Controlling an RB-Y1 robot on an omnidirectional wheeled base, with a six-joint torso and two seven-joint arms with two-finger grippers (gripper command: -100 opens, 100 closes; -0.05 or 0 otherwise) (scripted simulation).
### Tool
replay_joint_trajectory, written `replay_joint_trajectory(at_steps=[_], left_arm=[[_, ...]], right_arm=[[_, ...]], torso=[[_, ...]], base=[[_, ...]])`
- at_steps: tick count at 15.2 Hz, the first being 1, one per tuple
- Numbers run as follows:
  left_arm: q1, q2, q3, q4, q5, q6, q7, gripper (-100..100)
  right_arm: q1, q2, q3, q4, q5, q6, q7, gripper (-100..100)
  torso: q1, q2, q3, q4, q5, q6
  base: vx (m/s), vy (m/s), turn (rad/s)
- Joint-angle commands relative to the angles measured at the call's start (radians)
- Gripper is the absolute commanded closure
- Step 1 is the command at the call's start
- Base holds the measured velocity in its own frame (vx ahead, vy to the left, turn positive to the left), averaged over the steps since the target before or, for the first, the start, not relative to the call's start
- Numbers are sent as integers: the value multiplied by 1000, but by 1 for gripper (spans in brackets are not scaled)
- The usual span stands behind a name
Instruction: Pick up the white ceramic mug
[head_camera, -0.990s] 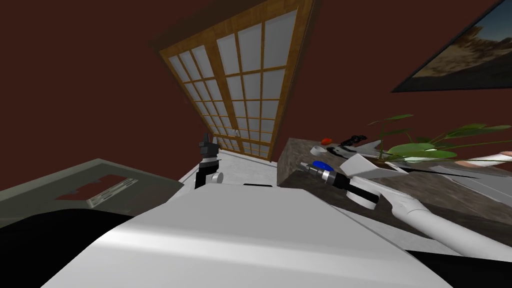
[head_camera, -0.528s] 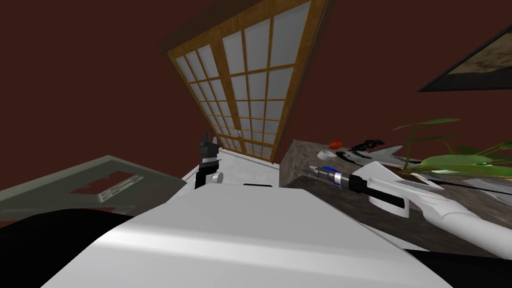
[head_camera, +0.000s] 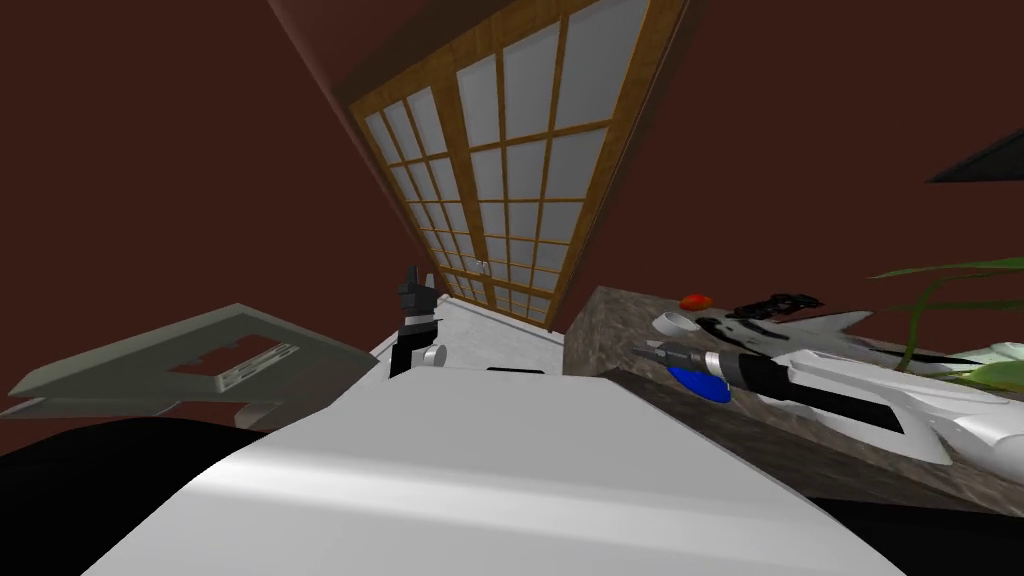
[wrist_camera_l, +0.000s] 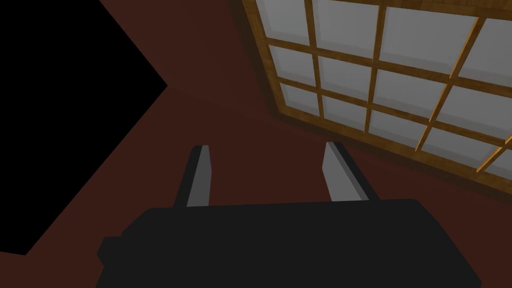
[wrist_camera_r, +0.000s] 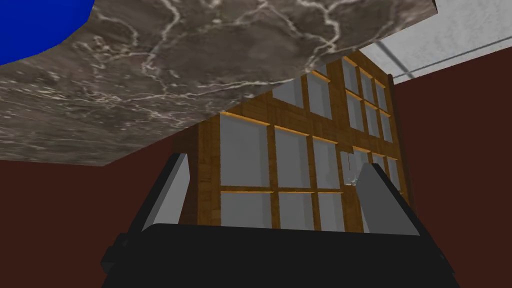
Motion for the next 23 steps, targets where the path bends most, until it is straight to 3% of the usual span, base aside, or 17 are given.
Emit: replay_joint_trajectory(at_steps=[1,3,6,8,11,14,17,19,23], left_arm=[[0,0,0,0,0,0,0,0],[0,0,0,0,0,0,0,0],[0,0,0,0,0,0,0,0],[0,0,0,0,0,0,0,0],[0,0,0,0,0,0,0,0],[0,0,0,0,0,0,0,0],[0,0,0,0,0,0,0,0],[0,0,0,0,0,0,0,0],[0,0,0,0,0,0,0,0]], right_arm=[[0,-50,40,50,22,-5,2,-100],[0,-69,40,51,22,-5,2,-100],[17,-132,92,117,47,-16,15,-100],[17,-144,92,117,47,-16,15,-100],[36,-197,143,170,69,-24,26,-100],[36,-197,143,170,69,-24,26,-100],[68,-235,215,222,99,-35,39,-100],[91,-234,259,237,115,-41,46,-100],[118,-215,307,243,132,-48,51,-100]], torso=[[0,0,0,0,0,0],[-1,-2,-1,0,0,0],[-3,-1,0,0,-1,0],[-3,-2,-1,0,-1,0],[-3,-1,-1,0,-1,0],[-4,0,0,0,-1,0],[-4,0,0,0,-1,0],[-10,-5,-3,-1,-2,0],[-9,-4,-2,-1,-3,0]], base=[[112,-6,143],[105,-23,83],[101,-42,117],[102,-33,96],[108,-50,114],[74,-55,54],[114,-81,174],[203,-176,225],[123,-118,99]])
